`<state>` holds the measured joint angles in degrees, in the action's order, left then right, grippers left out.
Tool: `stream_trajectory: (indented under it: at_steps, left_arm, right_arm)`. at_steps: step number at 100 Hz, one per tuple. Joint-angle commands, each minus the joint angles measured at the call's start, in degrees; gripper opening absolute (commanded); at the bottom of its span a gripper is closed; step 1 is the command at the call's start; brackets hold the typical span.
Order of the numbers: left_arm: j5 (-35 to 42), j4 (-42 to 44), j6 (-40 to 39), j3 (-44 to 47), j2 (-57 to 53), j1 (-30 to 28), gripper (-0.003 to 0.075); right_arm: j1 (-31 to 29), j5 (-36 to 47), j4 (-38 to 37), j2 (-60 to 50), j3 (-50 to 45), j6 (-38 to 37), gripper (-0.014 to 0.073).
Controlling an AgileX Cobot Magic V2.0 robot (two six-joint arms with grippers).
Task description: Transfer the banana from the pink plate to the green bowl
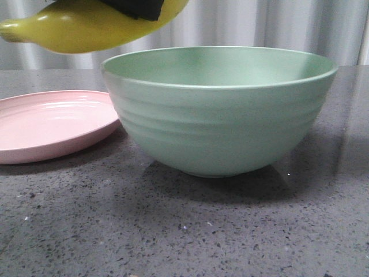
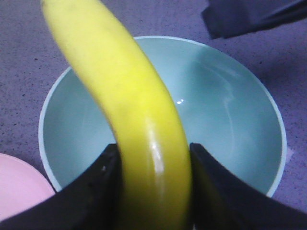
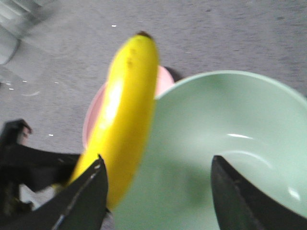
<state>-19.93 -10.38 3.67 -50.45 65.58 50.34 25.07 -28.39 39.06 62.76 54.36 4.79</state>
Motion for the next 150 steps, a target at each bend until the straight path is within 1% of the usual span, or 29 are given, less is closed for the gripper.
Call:
stream_trajectory:
  at_steps: [1,10,19,35,44,49,56,61,63,68,70,73,79,92,113,120,130,137,144,150]
  left_arm:
    - [5.11,-1.43,-0.06,-2.08,-1.31,0.49,0.0086]
    - [5.11,-1.85,-0.06,-2.08,-1.31,0.49,0.0086]
    - [5.11,-1.99,-0.06,-2.08,-1.31,0.49,0.0086]
    - [5.11,-1.99,-0.06,-2.08,-1.31,0.49,0.0086]
    - [5.11,-1.99,-0.06,-2.08,-1.31,0.49,0.0086]
    - [5.11,-1.99,-0.06,-2.08,-1.31,0.49,0.0091]
    - [5.48,-1.99,-0.06,-2.08,-1.31,0.49,0.0141]
    - [5.76,-1.99,-0.06,-2.08,-1.31,0.49,0.0209]
    - [5.90,-1.99,-0.06,-2.08,-1.31,0.49,0.0229]
    - [6.11,-1.99,-0.06,-2.08,-1.31,0.49,0.0304]
    - [6.25,-1.99,-0.06,-2.08,-1.31,0.49,0.0320]
    - [6.69,-1.99,-0.06,-2.08,-1.42,0.49,0.0354]
    - [7.58,-1.99,-0.06,-2.12,-1.54,0.49,0.0382]
    - [8.06,-1.99,-0.06,-2.92,-1.80,0.38,0.0382]
    - [8.92,-1.89,-0.06,-3.45,-3.98,0.38,0.0382]
    - [9.30,-1.89,-0.06,-3.45,-4.39,0.38,0.0382]
    - [9.99,-1.99,-0.06,-3.45,-4.63,0.38,0.0382]
    - [10.22,-1.99,-0.06,-3.45,-4.63,0.38,0.0382]
    - [10.22,-1.99,-0.06,-3.45,-4.63,0.38,0.0382]
    - [10.22,-1.99,-0.06,-3.45,-4.63,0.38,0.0382]
  right_arm:
    - [2.65,7.07,4.06,2.38,3.33,0.72,0.0397]
    - [4.91,8.93,5.79,5.39,4.80,0.72,0.0397]
    - [6.34,10.25,5.97,8.07,5.94,0.72,0.0397]
    - [6.66,10.93,8.70,11.65,6.87,0.72,0.0396]
    - [6.66,10.41,8.70,12.13,6.87,0.72,0.0395]
    - [6.66,10.00,8.70,12.13,6.87,0.72,0.0370]
    - [6.66,9.86,8.70,12.13,6.87,0.72,0.0277]
    - [6.66,9.63,8.70,12.13,6.87,0.81,0.0163]
    - [6.66,9.63,8.70,12.13,6.87,1.01,0.0132]
    - [6.66,9.77,8.70,12.13,6.87,1.23,0.0008]
    - [6.66,9.91,8.70,12.13,6.87,1.23,-0.0034]
    - [6.66,10.02,8.70,12.13,6.87,1.23,-0.0071]
    - [6.66,10.23,8.70,12.13,6.87,1.23,-0.0069]
    - [6.02,10.46,7.41,11.07,6.99,2.34,-0.0068]
    - [0.90,11.82,4.06,6.67,6.99,2.34,-0.0068]
    - [-0.69,12.51,0.79,5.40,6.99,2.34,-0.0068]
    - [-1.54,12.64,-7.29,5.28,6.99,2.34,-0.0068]
    - [-1.54,12.54,-9.69,6.14,6.40,2.34,-0.0067]
    - [-1.44,11.98,-9.79,7.33,5.69,2.34,-0.0043]
    - [-1.32,11.11,-9.92,8.48,5.63,2.34,0.0028]
